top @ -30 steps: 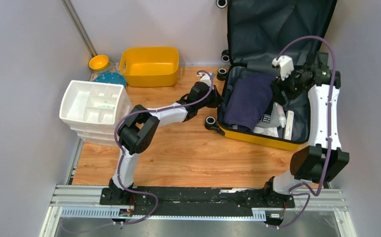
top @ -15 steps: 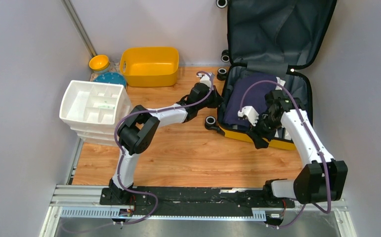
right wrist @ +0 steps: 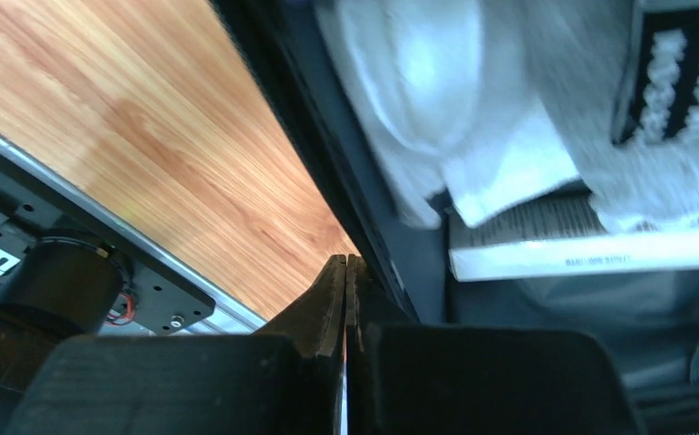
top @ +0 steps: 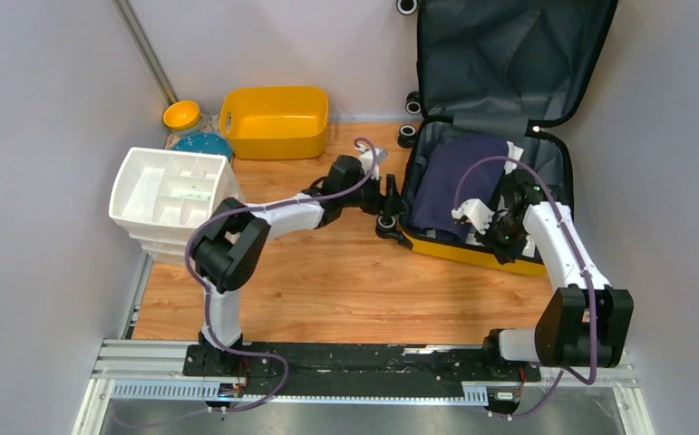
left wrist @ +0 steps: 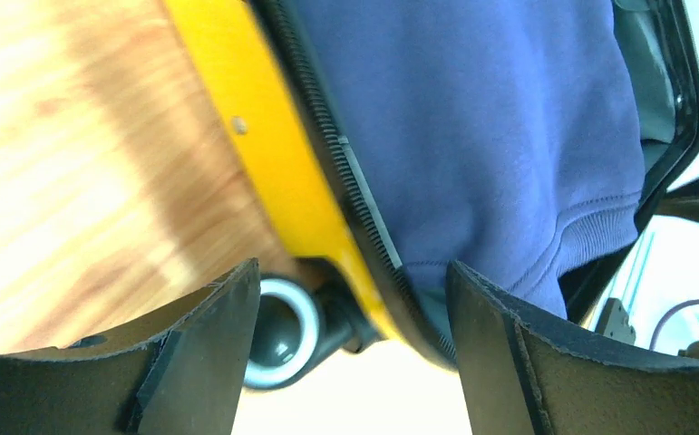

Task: Open, take out, and arrange the luggage

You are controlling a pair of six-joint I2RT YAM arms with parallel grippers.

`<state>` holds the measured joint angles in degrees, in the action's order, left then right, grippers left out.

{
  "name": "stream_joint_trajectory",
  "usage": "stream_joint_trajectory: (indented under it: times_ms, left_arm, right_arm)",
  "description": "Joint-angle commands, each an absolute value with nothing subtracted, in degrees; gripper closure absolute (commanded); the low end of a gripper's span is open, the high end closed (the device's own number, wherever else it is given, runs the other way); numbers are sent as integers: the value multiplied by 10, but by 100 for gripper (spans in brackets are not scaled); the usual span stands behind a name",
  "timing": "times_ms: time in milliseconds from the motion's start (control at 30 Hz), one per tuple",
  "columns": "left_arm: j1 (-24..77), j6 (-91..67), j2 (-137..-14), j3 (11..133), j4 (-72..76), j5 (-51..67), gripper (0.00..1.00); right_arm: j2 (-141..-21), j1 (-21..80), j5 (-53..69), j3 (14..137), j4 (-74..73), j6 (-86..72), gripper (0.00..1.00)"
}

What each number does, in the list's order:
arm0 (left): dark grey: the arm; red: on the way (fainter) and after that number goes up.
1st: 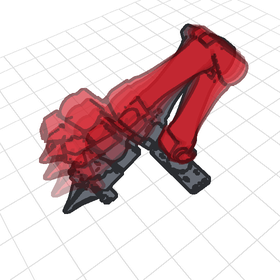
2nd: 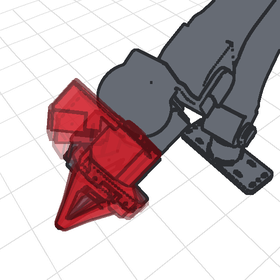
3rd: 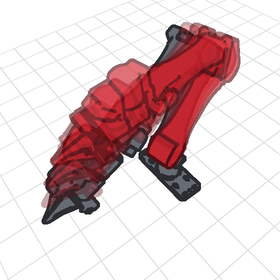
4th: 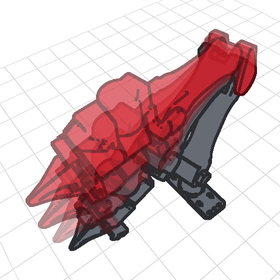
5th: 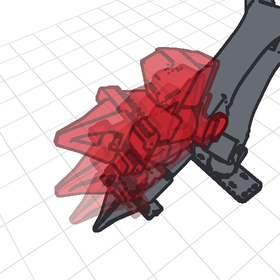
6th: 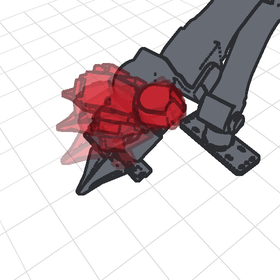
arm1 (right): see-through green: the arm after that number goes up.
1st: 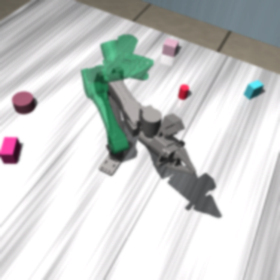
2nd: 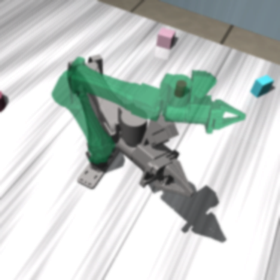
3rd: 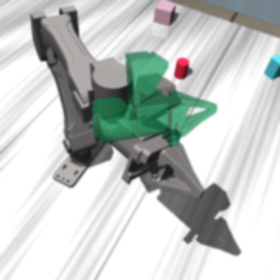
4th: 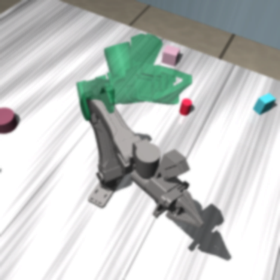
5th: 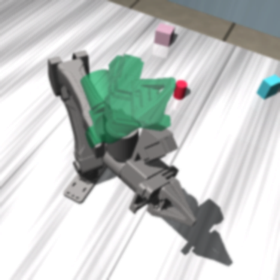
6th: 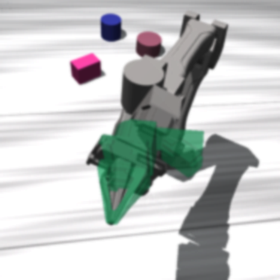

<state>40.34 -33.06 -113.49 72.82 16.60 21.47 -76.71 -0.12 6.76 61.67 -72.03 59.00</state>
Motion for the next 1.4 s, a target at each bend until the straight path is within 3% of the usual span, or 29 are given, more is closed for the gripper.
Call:
stream_joint_trajectory:
  times_ms: [0,267,367,400,467,600,733,867,1067,1167,1233,1367]
  left_arm:
    - [326,-216,-1047,742,75,259,19]
    - [254,-43,-1118,907,-83,228,18]
    - [233,-49,-1137,935,-83,276,18]
    - [229,-54,-1137,933,-78,288,18]
    - [226,-56,-1133,922,-66,333,19]
    - [227,-83,-1106,867,-21,372,19]
    - [227,-89,-1086,831,-3,388,18]
    - [227,-79,-1078,827,-5,382,18]
    - [225,-79,-1071,828,-8,379,18]
    - [224,-76,-1074,828,-9,367,18]
    - [221,-63,-1084,846,-17,360,18]
    - [207,-22,-1124,917,-82,324,15]
  right_arm:
    - [-756,-60,37,645,-710,629,100]
    - [-770,-125,32,668,-713,661,100]
    - [-763,-125,67,688,-741,669,69]
    - [-760,-124,82,705,-750,667,52]
    - [-749,-121,135,720,-783,664,36]
    - [-716,-97,212,751,-820,671,25]
    - [-693,-30,188,739,-794,657,24]
    - [-724,38,151,708,-750,622,25]
    - [-791,67,106,679,-700,612,39]
    - [-816,68,70,664,-679,619,63]
    - [-829,63,33,661,-669,623,98]
    - [-825,26,22,676,-657,634,100]
